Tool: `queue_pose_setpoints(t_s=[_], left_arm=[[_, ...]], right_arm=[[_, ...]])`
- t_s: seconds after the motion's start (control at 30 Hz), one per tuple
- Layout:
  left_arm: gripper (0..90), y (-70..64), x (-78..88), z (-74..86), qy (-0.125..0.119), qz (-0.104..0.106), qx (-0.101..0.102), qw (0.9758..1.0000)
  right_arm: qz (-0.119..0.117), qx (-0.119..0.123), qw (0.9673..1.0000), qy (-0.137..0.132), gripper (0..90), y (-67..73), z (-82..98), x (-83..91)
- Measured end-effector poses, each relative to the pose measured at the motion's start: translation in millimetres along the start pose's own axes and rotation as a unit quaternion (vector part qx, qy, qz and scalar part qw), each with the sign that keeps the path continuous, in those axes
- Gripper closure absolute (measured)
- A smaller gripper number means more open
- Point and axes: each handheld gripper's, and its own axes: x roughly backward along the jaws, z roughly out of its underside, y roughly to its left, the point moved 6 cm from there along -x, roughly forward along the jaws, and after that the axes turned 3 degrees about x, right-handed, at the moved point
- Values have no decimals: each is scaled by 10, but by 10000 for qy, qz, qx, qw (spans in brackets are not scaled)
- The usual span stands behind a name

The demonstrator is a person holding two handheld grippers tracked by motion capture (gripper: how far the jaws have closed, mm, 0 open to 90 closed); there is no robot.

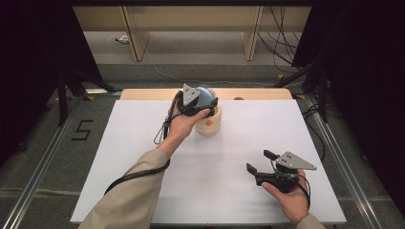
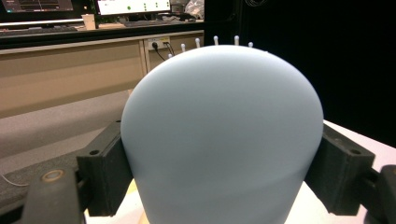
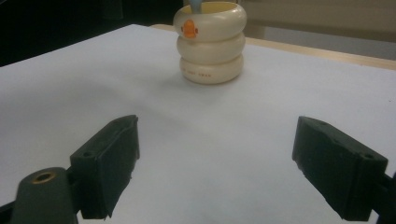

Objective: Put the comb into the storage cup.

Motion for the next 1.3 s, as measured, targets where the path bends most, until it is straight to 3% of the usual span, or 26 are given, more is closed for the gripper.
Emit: queue_pose_setpoints(t_s=[0.6, 1.1, 1.3], left_arm=[[155, 17, 61, 27, 36, 29, -70, 10000], [12, 36, 99, -39, 14, 20, -177, 9998], [0, 27, 140, -51, 47, 9, -258, 9997]], right_arm=[[-15, -19, 10000, 8, 159, 8, 4, -5], [-26, -27, 10000, 22, 159, 12, 7, -6], [-22, -22, 10000, 23, 159, 9, 10, -9]])
